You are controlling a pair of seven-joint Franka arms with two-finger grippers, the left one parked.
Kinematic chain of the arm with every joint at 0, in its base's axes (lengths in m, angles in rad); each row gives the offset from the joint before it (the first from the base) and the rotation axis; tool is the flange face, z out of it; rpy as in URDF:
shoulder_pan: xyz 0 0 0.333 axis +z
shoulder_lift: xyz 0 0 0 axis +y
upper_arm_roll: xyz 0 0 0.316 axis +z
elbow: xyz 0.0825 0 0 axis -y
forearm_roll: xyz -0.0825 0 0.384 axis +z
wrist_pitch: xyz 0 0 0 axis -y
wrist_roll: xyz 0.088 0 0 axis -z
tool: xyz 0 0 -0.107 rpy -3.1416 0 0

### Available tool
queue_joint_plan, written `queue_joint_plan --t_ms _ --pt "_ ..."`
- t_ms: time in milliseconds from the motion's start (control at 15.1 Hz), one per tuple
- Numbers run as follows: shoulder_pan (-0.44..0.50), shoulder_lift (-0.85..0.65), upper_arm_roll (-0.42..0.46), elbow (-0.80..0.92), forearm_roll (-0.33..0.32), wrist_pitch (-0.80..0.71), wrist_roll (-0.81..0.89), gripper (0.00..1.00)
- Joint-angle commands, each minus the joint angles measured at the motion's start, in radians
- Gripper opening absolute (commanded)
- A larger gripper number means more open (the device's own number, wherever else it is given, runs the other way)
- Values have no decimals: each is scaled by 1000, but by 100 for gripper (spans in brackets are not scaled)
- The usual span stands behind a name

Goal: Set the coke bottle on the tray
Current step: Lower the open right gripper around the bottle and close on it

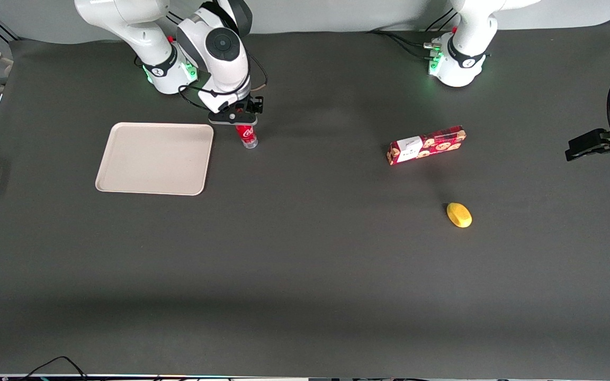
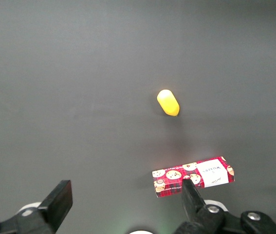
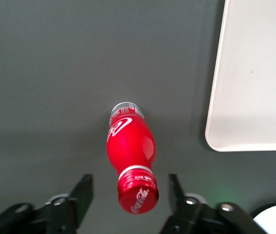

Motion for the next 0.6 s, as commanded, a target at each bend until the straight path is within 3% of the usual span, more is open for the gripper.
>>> queue_joint_plan --t_ms 0,264,463,529 --pt "4 -26 -4 -18 -14 13 -27 38" --pt "-2 -25 -14 -16 -17 5 -54 27" --pt "-4 -29 -18 -2 -16 -3 -49 0" --pt "-4 -34 -26 5 -16 -3 -39 0"
